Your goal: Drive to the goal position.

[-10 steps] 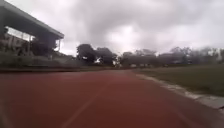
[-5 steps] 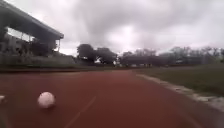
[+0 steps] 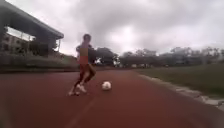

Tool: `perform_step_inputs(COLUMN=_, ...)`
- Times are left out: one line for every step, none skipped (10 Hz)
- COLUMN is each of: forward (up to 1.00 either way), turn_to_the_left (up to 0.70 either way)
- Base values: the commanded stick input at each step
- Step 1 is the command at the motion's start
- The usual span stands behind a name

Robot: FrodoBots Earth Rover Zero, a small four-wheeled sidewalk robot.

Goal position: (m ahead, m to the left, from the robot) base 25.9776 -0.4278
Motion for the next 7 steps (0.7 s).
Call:
perform_step_inputs(forward=0.50, turn_to_the_left=0.02)
perform_step_inputs(forward=0.50, turn_to_the_left=0.02)
perform_step_inputs(forward=0.50, turn_to_the_left=0.02)
perform_step_inputs(forward=0.50, turn_to_the_left=0.02)
perform_step_inputs(forward=0.50, turn_to_the_left=0.02)
perform_step_inputs(forward=0.50, turn_to_the_left=0.02)
perform_step_inputs(forward=0.50, turn_to_the_left=0.02)
